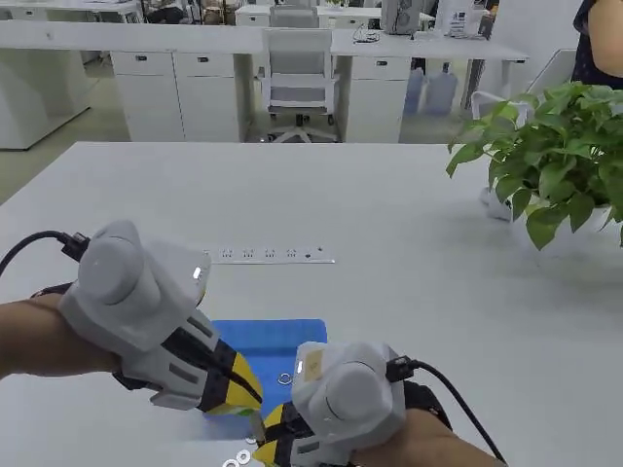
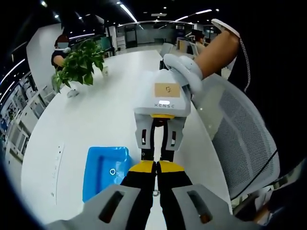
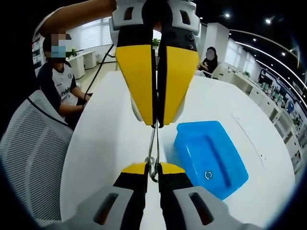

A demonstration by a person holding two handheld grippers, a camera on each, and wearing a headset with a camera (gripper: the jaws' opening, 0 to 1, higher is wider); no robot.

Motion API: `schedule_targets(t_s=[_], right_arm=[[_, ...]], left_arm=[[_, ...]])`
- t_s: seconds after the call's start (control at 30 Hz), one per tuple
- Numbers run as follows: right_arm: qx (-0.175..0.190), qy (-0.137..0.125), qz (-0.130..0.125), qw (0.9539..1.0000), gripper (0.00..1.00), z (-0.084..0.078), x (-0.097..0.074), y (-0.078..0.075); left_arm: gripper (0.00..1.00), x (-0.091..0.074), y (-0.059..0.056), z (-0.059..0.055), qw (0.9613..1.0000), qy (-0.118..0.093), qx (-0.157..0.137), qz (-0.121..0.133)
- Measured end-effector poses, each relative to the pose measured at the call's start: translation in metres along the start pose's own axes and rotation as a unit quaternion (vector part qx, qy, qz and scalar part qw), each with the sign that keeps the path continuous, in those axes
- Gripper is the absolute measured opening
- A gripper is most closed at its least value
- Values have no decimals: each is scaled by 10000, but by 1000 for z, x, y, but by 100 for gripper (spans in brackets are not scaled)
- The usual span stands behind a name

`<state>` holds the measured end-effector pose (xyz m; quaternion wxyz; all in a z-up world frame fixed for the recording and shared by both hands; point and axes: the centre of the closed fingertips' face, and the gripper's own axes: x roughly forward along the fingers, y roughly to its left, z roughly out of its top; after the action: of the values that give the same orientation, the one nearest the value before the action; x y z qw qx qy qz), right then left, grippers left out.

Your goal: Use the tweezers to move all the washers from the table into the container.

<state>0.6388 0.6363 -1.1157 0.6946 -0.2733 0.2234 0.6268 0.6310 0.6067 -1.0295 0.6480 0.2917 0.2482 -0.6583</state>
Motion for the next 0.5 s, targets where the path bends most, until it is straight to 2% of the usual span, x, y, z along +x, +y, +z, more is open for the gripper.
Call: schedule_targets(t_s=[0.17,0.5], right_arm=[[69,-61,-98,9999,9,6,-7,-11],[-44,-78,-218,9997,9,16,-15,-37]], left_arm=[[5,-5,10,8,10000,-5,87,41],[5,-15,33,18,9996,-2,242,164]])
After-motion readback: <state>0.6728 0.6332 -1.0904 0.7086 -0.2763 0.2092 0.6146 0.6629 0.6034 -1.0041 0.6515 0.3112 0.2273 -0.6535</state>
